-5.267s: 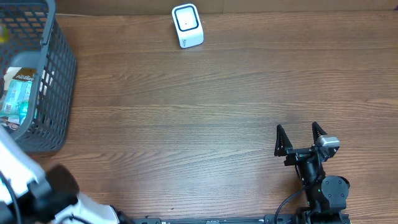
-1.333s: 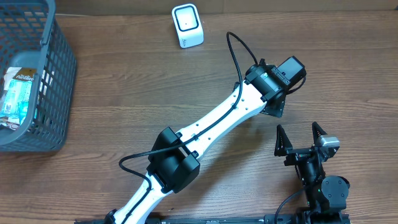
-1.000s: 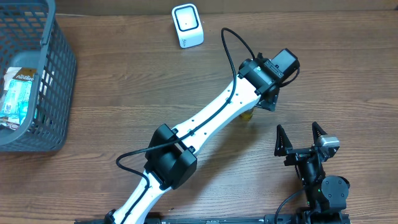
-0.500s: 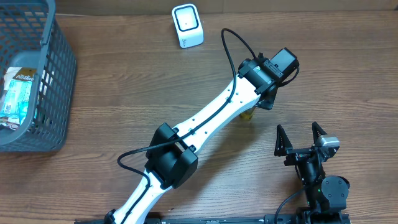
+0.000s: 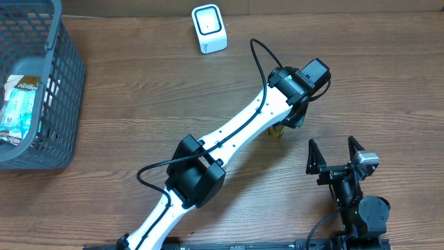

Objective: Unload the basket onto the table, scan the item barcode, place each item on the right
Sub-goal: 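Lower the yellow bottle upright onto the table and release it, then move the left gripper back into the grey basket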

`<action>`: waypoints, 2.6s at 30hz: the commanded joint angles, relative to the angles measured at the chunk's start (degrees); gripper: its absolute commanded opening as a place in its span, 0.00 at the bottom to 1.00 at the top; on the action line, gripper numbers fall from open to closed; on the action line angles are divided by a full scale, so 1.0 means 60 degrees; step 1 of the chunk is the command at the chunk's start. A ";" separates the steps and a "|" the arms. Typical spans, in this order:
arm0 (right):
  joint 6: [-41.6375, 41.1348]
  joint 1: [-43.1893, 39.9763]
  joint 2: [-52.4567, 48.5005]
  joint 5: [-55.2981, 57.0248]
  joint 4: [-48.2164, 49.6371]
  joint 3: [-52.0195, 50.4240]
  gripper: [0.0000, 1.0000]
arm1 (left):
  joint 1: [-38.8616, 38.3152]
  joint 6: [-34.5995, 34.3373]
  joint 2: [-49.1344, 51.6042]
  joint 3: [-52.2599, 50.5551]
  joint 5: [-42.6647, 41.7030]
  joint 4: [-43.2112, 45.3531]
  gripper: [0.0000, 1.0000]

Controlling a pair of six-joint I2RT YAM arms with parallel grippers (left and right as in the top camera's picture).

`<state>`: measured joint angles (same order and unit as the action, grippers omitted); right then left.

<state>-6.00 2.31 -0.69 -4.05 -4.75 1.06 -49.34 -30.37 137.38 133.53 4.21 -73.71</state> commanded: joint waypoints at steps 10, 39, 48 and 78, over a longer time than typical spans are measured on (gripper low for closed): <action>-0.0025 0.0051 0.0015 0.0084 0.0044 -0.0098 1.00 | 0.0051 -0.1206 -0.0044 -0.0047 -0.0273 -0.0448 0.49; -0.0025 0.0051 0.0015 0.0084 0.0044 -0.0098 1.00 | 0.2412 0.0033 -0.4018 0.0470 0.1304 0.0495 1.00; -0.0025 0.0051 0.0015 0.0084 0.0044 -0.0098 1.00 | 0.6517 0.0095 -0.5963 0.0470 0.2124 -0.0178 1.00; -0.0025 0.0051 0.0015 0.0084 0.0044 -0.0098 1.00 | 1.3803 0.0346 -0.3005 0.0430 0.1894 -0.3570 1.00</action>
<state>-6.00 2.31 -0.69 -4.05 -4.73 1.06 33.17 -31.05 115.48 135.81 15.66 -93.93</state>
